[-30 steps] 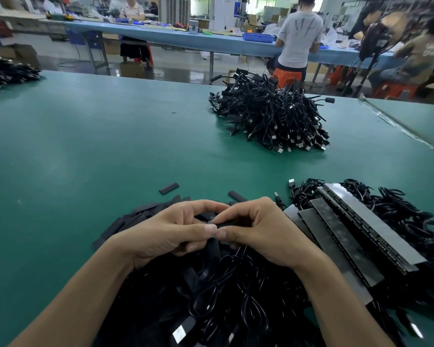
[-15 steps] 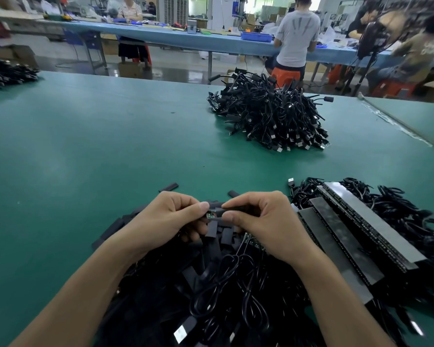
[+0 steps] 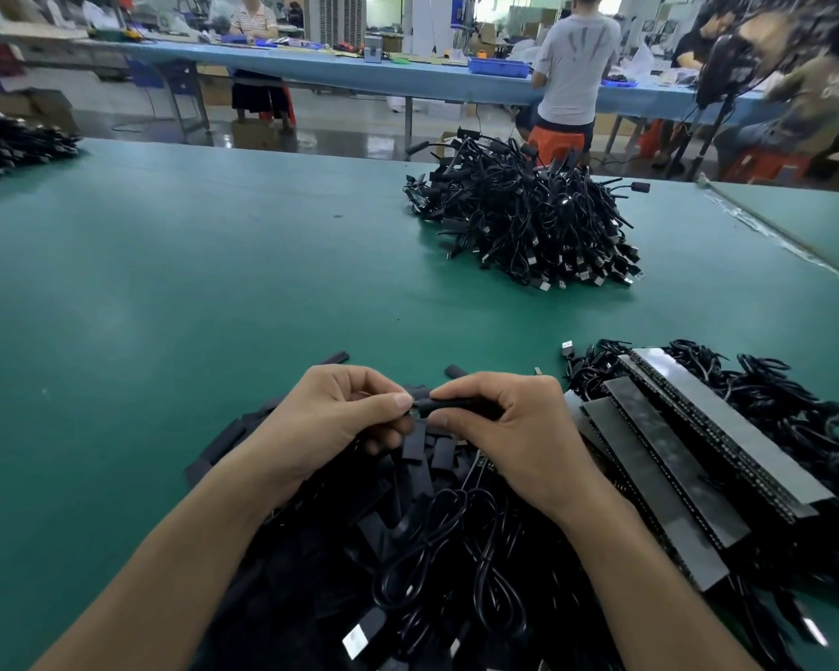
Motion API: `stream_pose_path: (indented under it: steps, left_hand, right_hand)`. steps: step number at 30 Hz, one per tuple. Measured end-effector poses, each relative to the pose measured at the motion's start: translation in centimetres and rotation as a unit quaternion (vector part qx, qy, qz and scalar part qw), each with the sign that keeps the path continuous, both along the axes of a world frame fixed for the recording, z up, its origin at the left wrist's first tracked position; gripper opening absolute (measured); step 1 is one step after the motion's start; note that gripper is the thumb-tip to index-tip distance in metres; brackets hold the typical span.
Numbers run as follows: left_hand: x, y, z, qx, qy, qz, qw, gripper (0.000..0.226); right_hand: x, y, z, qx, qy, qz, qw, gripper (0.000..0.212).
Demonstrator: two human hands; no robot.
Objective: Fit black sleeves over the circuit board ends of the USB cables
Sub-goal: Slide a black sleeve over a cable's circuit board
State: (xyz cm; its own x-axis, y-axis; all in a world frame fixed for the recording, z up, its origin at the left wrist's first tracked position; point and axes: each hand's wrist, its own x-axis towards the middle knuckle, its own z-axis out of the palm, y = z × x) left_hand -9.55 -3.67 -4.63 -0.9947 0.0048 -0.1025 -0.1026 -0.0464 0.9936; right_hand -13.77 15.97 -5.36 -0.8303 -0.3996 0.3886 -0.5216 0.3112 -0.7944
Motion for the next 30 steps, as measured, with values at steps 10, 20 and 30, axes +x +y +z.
stream_pose_path:
  steps: [10,20,30]
  left_hand:
    - [0.17,-0.09,0.26,0.033,-0.031,0.025,0.999,0.027]
    - [0.08,0.33,0.22,0.044,-0.030,0.030,0.998,0.034]
    - [0.17,0.12,0.23,-0.062,-0.008,-0.004,0.998,0.010]
  right_hand:
    - [-0.06,0.03,-0.15,0.013,0.043,-0.001,0.999,0.025]
    - [-0.09,-0.10,-0.28,0.002,0.121,-0.017,0.993,0.020]
    - [-0.05,0.00,-0.11,0.025,0.140,-0.008,0.990,0.026]
